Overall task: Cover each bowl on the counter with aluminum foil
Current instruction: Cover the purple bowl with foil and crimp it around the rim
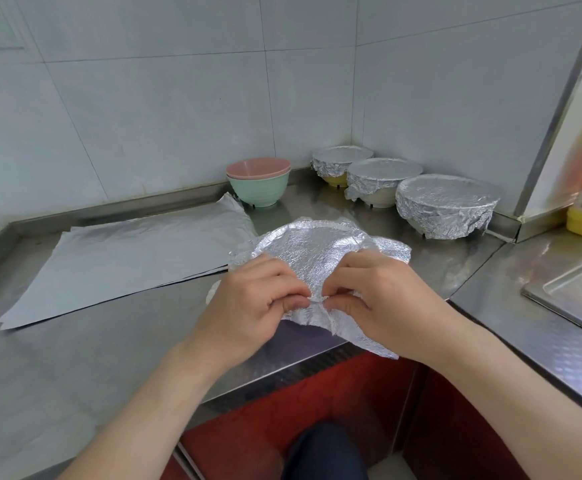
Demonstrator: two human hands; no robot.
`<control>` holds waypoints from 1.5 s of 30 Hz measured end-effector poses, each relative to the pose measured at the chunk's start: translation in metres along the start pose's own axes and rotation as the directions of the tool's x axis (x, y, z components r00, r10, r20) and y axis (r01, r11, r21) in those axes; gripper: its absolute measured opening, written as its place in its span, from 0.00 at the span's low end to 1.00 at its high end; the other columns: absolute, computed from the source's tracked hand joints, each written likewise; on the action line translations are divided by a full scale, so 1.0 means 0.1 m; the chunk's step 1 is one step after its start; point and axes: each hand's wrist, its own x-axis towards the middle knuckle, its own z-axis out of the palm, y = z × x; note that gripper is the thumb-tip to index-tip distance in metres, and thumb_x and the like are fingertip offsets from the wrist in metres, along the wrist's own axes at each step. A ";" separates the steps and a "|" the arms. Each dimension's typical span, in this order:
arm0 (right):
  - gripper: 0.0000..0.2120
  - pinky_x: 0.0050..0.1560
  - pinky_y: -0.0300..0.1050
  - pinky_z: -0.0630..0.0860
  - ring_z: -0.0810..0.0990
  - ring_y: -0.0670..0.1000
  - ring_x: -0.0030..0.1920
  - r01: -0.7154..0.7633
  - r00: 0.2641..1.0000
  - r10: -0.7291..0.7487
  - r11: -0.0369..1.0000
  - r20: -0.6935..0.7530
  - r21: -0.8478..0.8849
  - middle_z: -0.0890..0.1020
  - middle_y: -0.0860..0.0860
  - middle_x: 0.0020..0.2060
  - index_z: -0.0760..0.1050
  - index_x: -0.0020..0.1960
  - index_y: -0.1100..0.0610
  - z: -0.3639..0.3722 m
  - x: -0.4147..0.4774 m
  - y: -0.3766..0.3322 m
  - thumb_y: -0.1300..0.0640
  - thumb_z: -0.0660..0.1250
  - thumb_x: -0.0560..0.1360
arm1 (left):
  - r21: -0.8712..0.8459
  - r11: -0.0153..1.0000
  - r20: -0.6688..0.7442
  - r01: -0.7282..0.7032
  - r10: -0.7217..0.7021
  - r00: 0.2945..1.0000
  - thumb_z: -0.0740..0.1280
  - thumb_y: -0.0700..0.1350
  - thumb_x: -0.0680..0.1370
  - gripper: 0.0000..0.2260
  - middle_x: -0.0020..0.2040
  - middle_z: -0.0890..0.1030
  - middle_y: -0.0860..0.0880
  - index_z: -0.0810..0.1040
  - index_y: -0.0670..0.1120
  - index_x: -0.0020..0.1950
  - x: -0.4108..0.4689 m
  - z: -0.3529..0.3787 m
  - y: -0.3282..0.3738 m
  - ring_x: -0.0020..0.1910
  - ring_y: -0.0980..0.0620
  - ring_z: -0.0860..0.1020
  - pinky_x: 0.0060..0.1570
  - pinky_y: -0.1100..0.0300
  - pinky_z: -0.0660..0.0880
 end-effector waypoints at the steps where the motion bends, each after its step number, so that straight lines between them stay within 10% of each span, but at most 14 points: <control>1: 0.05 0.38 0.49 0.76 0.78 0.55 0.38 0.016 1.000 -0.016 0.999 -0.005 -0.036 0.79 0.49 0.36 0.81 0.41 0.54 0.02 0.02 -0.01 0.53 0.69 0.70 | 0.010 1.000 -0.003 -0.005 0.005 1.000 0.69 0.46 0.75 0.08 0.39 0.80 0.52 0.84 0.43 0.43 0.00 0.01 -0.01 0.40 0.52 0.76 0.43 0.59 0.72; 18: 0.04 0.34 0.45 0.72 0.75 0.54 0.33 0.085 0.990 -0.097 0.989 -0.100 -0.118 0.76 0.49 0.31 0.79 0.37 0.55 0.15 0.04 -0.08 0.55 0.70 0.69 | 0.071 0.997 -0.026 -0.003 0.005 1.000 0.68 0.48 0.75 0.09 0.39 0.79 0.53 0.84 0.44 0.43 0.02 0.04 0.01 0.40 0.56 0.73 0.42 0.65 0.70; 24: 0.21 0.56 0.47 0.74 0.76 0.47 0.55 -0.109 0.994 0.107 0.991 0.031 0.076 0.80 0.45 0.52 0.80 0.57 0.49 -0.08 -0.06 0.10 0.37 0.61 0.74 | 0.020 0.999 -0.002 0.048 -0.048 0.999 0.69 0.49 0.74 0.08 0.39 0.79 0.55 0.84 0.47 0.41 0.02 -0.05 0.00 0.41 0.57 0.74 0.44 0.66 0.70; 29: 0.25 0.71 0.32 0.55 0.61 0.39 0.72 -0.231 0.963 0.208 0.966 0.174 0.119 0.71 0.46 0.70 0.73 0.69 0.53 -0.29 0.02 0.39 0.41 0.53 0.79 | 0.105 0.993 0.143 0.052 -0.067 0.988 0.64 0.57 0.77 0.15 0.52 0.81 0.55 0.84 0.49 0.54 0.10 -0.05 0.07 0.54 0.56 0.77 0.55 0.60 0.73; 35: 0.25 0.63 0.53 0.55 0.61 0.39 0.70 -0.251 0.861 0.291 0.956 0.416 -0.148 0.75 0.42 0.59 0.73 0.58 0.47 -0.22 0.20 0.42 0.37 0.43 0.78 | 0.302 0.953 0.471 0.013 -0.161 0.867 0.45 0.70 0.75 0.34 0.75 0.65 0.58 0.68 0.54 0.73 0.30 0.05 0.20 0.73 0.60 0.61 0.72 0.59 0.61; 41: 0.26 0.70 0.59 0.52 0.53 0.40 0.76 -0.272 0.862 0.291 0.956 0.415 -0.107 0.75 0.38 0.57 0.73 0.57 0.46 -0.17 0.20 0.48 0.35 0.43 0.76 | 0.327 0.945 0.528 0.028 -0.207 0.823 0.40 0.73 0.72 0.40 0.76 0.63 0.56 0.63 0.54 0.76 0.39 0.04 0.18 0.74 0.59 0.58 0.73 0.62 0.56; 45: 0.26 0.70 0.49 0.62 0.65 0.38 0.68 -0.334 0.935 0.301 0.927 0.188 0.174 0.77 0.47 0.63 0.76 0.64 0.54 -0.21 0.12 0.47 0.40 0.52 0.77 | 0.318 0.945 0.517 0.073 -0.237 0.823 0.44 0.73 0.72 0.37 0.76 0.62 0.57 0.63 0.57 0.75 0.38 0.01 0.13 0.74 0.60 0.57 0.71 0.65 0.53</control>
